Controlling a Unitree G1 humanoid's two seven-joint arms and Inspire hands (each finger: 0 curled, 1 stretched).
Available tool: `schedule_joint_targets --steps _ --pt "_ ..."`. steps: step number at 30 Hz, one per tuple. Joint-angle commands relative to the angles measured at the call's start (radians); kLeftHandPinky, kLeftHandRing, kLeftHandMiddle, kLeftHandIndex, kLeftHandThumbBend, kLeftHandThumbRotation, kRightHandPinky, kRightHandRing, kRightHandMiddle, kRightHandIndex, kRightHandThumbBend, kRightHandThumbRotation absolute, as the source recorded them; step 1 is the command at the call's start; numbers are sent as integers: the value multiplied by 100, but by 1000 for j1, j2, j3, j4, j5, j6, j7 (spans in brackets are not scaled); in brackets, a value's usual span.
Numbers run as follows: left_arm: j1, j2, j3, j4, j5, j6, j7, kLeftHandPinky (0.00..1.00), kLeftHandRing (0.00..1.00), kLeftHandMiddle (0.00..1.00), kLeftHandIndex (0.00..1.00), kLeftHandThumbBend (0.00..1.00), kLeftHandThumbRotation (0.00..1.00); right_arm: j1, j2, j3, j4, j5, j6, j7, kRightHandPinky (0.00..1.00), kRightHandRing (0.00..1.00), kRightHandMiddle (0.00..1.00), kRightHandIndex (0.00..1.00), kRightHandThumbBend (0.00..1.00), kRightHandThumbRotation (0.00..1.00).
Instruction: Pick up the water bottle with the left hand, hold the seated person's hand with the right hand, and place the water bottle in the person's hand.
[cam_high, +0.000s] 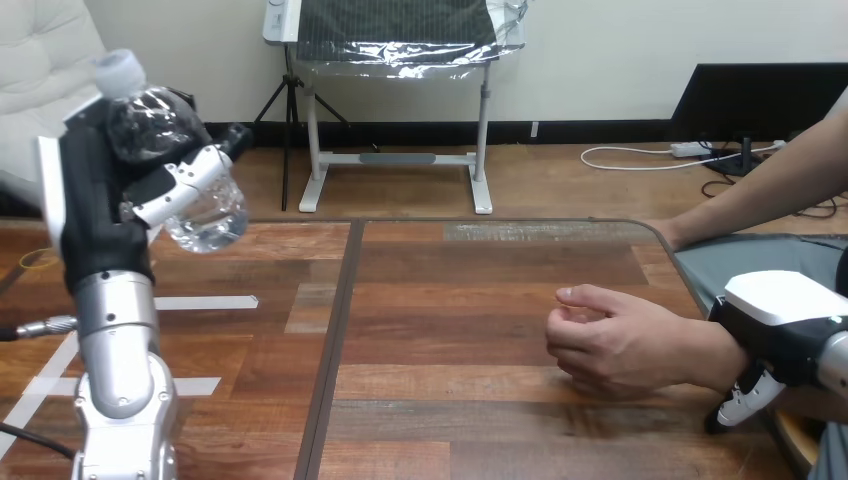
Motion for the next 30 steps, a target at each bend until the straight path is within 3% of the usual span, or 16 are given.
schedule_joint_targets --steps 1,16,30 --pt "-27 -5 -30 -54 27 -42 -8 29 35 40 41 66 0 20 52 -27 -21 49 -6 -25 5 12 19 23 74 14" --pt "-6 -32 -54 -52 44 -59 -15 27 33 38 41 68 0 15 49 -60 -65 97 14 -17 4 11 18 22 72 16" --pt "19 -56 -86 -63 46 -63 -38 27 33 38 40 66 0 13 36 -91 -113 137 13 -24 11 17 24 27 77 16"
